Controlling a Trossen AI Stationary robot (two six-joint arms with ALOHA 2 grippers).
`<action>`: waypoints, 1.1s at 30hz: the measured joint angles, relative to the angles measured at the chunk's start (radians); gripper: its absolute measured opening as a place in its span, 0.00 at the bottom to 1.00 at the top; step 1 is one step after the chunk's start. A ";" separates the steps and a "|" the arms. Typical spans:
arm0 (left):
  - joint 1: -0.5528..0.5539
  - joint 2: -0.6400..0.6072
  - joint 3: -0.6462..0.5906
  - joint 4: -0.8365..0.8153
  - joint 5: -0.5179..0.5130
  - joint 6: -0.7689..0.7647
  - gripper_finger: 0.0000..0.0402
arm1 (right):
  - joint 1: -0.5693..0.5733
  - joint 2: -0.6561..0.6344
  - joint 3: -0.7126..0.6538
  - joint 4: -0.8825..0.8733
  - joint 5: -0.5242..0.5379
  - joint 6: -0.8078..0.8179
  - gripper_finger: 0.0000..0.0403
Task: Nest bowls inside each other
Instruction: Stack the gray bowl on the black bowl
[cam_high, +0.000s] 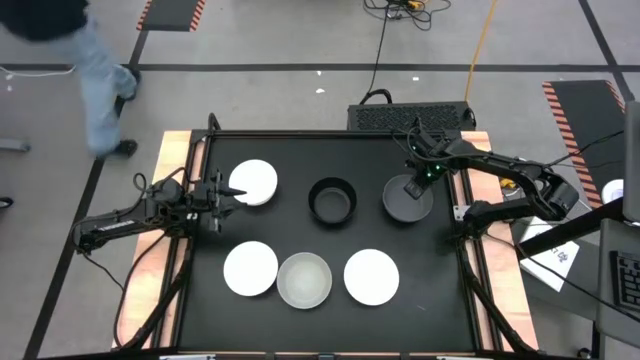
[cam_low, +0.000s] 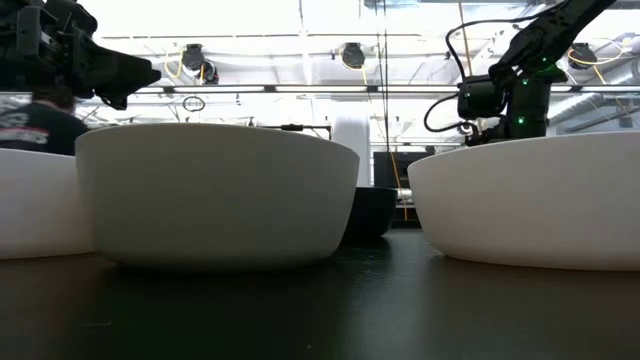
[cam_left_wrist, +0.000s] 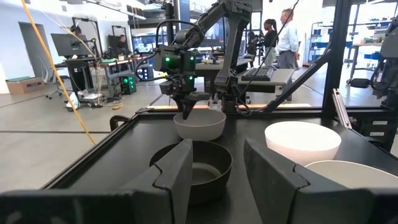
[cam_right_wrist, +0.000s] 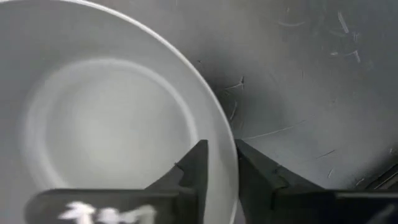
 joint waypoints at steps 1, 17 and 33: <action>0.000 0.000 0.000 0.000 0.000 0.000 0.37 | 0.000 0.000 0.000 0.000 0.000 -0.005 0.09; 0.000 0.000 0.000 0.000 0.000 0.000 0.37 | 0.000 0.000 0.001 -0.002 -0.002 -0.020 0.00; 0.000 0.000 0.000 0.000 0.000 0.001 0.37 | 0.000 -0.015 0.001 0.087 -0.002 -0.047 0.00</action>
